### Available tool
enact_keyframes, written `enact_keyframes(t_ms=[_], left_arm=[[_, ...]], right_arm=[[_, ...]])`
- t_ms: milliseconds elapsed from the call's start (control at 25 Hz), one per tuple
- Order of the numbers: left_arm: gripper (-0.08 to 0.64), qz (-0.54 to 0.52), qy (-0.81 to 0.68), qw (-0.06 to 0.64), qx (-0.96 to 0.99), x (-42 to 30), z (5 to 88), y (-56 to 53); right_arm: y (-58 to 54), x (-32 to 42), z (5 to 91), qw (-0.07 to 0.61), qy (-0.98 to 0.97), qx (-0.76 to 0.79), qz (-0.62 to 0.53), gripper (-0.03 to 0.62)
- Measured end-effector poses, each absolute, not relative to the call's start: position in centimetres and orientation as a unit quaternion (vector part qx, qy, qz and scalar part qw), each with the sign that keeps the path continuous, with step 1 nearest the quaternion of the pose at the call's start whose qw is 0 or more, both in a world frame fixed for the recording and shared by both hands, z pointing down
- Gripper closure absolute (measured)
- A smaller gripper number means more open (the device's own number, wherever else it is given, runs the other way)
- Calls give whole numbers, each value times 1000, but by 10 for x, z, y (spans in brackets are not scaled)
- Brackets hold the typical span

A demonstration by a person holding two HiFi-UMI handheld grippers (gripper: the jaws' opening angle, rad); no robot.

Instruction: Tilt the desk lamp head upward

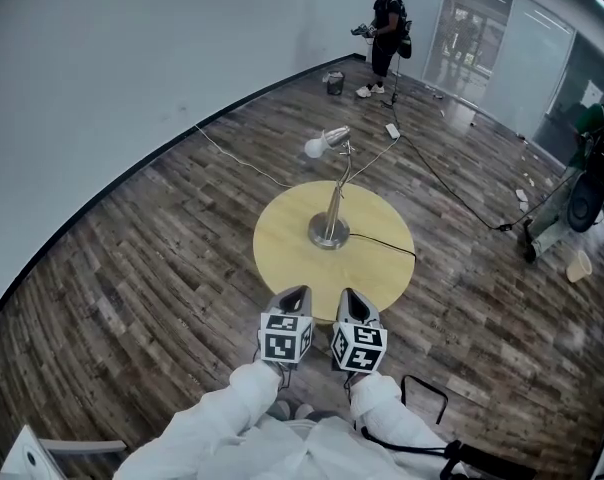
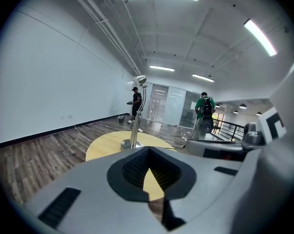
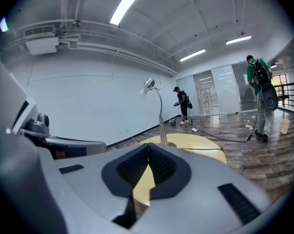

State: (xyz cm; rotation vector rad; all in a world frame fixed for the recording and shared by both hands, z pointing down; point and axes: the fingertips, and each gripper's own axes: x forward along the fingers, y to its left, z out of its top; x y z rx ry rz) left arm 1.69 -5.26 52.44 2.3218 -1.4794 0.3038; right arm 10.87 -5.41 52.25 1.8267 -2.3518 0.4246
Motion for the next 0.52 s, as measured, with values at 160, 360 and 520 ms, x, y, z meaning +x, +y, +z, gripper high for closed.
enact_keyframes(t_ms=[160,360,520], left_arm=[[557,107,-525,189,823,15,527,-55],[557,105,-525,192,823,17,528,-56],[557,106,-522,187,825,25,525,-57]], right_arm=[[-57,107,521,72,-780,606,136,577],[-56,108,522,76,-781,606,134,577],[-56,113,521,81,-780,606,132,577]])
